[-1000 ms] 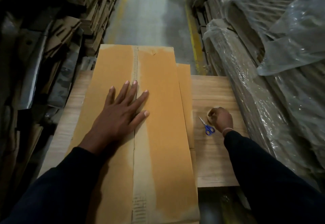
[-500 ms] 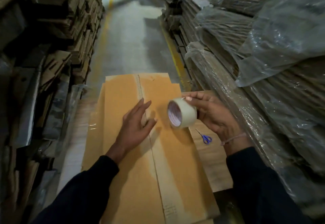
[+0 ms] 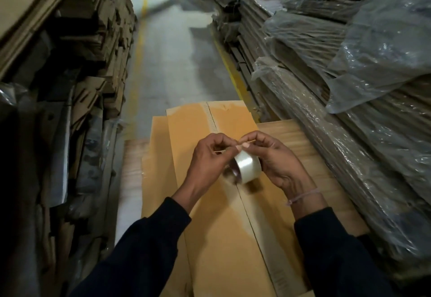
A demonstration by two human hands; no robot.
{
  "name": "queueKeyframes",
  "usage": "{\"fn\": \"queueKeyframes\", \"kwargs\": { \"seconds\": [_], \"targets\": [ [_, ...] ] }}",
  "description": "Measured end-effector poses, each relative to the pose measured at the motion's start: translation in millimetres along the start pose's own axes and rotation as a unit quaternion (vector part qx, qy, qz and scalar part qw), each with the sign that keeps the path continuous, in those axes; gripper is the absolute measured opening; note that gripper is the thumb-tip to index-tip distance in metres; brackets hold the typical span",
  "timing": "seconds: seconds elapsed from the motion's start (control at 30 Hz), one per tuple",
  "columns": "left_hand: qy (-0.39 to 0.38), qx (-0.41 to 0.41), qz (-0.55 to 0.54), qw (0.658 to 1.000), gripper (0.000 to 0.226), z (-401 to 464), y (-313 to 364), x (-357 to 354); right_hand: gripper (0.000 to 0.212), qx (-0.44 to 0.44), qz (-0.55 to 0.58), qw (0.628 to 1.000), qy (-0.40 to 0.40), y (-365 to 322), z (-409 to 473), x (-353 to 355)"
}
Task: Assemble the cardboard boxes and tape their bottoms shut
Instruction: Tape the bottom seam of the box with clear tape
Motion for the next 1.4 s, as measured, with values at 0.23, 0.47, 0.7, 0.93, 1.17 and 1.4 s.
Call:
{"fn": "queueKeyframes", "kwargs": {
  "seconds": [0.23,0.47,0.7,0.93,1.17,1.4],
  "targets": [
    [0.018,0.045,-0.043,0.998,0.008,24.9,-13.9,6.6,0.044,0.028,-0.042,0.992,0.117,14.9,-16.4,-6.8],
    [0.014,0.062,-0.031,0.997,0.010,77.0,-36.3,30.8,0.017,0.033,-0.157,0.981,0.112,23.9,-4.1,-14.5],
    [0.030,0.061,-0.039,0.997,0.015,109.6,-52.0,39.6,0.051,-0.009,-0.265,0.950,0.165,4.2,24.1,-11.8],
    [0.077,0.032,0.001,0.997,0.009,148.2,-58.6,64.2,0.047,-0.010,-0.227,0.962,0.149,12.5,34.6,-18.1],
    [0.110,0.005,0.075,0.991,0.011,188.4,-53.3,88.4,0.029,-0.021,-0.207,0.971,0.119,6.1,41.8,-24.5],
    [0.164,0.004,0.130,0.978,0.012,216.8,-54.3,97.6,0.054,-0.036,-0.297,0.939,0.169,3.6,46.3,-20.2]
  ]
}}
Point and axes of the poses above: each hand's wrist, its own z-axis towards the middle knuckle, its own x-axis out of the back of the hand, y = z × x, the point moved 7 cm from there along z, towards the middle knuckle, and after that the axes turned 11 degrees about -z, right-handed, at the moved point
